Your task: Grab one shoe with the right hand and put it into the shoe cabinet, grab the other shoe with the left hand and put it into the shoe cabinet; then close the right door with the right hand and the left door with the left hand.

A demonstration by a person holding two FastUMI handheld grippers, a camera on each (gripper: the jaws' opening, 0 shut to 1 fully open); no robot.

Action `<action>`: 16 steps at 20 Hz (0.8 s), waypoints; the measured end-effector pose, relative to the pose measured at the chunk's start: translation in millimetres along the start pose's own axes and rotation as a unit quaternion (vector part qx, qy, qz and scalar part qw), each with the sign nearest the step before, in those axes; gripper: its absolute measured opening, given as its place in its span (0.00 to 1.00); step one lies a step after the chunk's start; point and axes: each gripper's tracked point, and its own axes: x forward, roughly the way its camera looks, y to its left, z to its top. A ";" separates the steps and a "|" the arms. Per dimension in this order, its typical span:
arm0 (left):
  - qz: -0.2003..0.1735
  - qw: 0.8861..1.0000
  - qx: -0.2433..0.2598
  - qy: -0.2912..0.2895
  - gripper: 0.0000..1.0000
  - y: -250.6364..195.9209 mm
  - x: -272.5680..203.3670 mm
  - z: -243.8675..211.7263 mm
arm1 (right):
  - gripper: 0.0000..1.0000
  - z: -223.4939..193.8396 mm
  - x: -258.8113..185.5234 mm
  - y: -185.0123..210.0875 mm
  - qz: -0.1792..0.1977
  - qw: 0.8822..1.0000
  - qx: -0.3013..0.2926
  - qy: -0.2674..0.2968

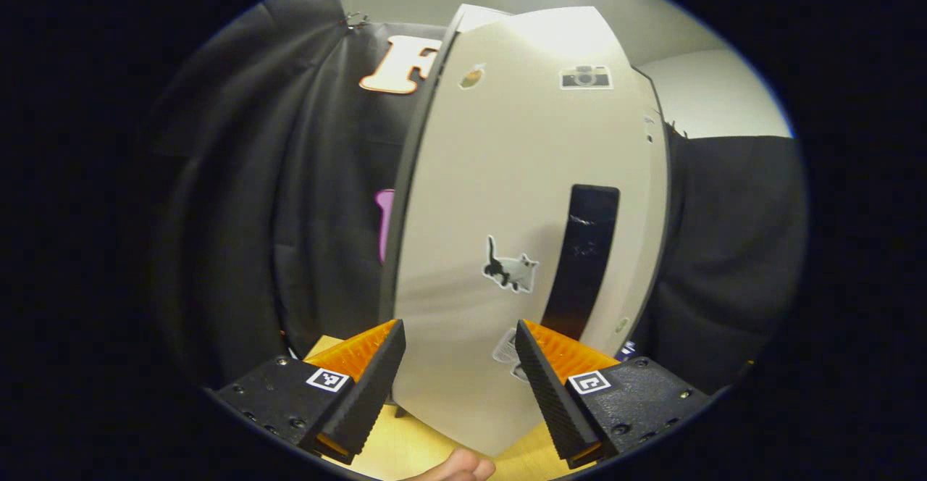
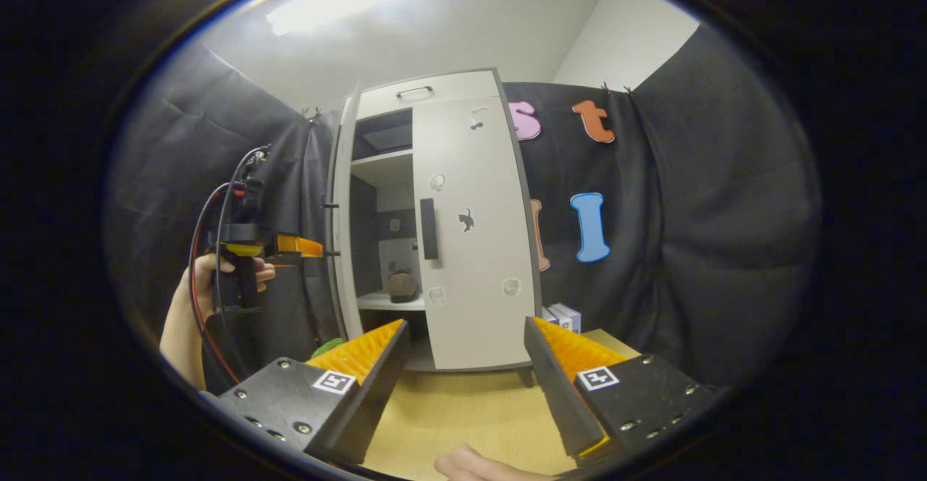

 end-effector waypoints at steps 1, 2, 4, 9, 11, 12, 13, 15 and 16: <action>-0.001 1.000 0.001 -0.002 0.96 -6.4 -2.3 -3.0 | 0.98 1.2 0.8 -2.6 -0.004 1.000 0.000 0.000; 0.009 1.000 0.010 -0.003 0.96 -8.1 -7.0 -6.1 | 0.95 1.6 1.8 -3.5 -0.007 1.000 0.000 0.000; 0.038 0.999 0.034 -0.010 0.97 -5.6 -21.5 -9.4 | 0.98 0.3 3.9 -4.3 -0.009 1.000 0.000 0.003; 0.076 0.993 0.078 -0.039 0.94 -13.1 -63.0 -5.1 | 0.95 -0.7 7.0 -8.5 -0.014 1.000 0.009 0.004; 0.081 0.992 0.083 -0.052 0.97 -15.7 -78.5 -4.4 | 0.95 -1.3 6.7 -10.9 -0.017 1.000 0.011 0.004; 0.083 0.992 0.082 -0.052 0.96 -17.0 -85.1 -6.4 | 0.95 -1.1 6.7 -12.1 -0.019 1.000 0.011 0.004; 0.084 0.992 0.080 -0.054 0.96 -18.9 -91.6 -8.7 | 0.95 -1.3 6.4 -13.0 -0.020 1.000 0.011 0.004; 0.080 0.992 0.078 -0.055 0.96 -25.8 -103.4 -14.8 | 0.95 -1.5 4.9 -15.4 -0.022 1.000 0.015 0.003; 0.077 0.992 0.080 -0.053 0.93 -29.2 -107.8 -18.6 | 0.95 -1.8 4.5 -15.6 -0.022 1.000 0.016 0.004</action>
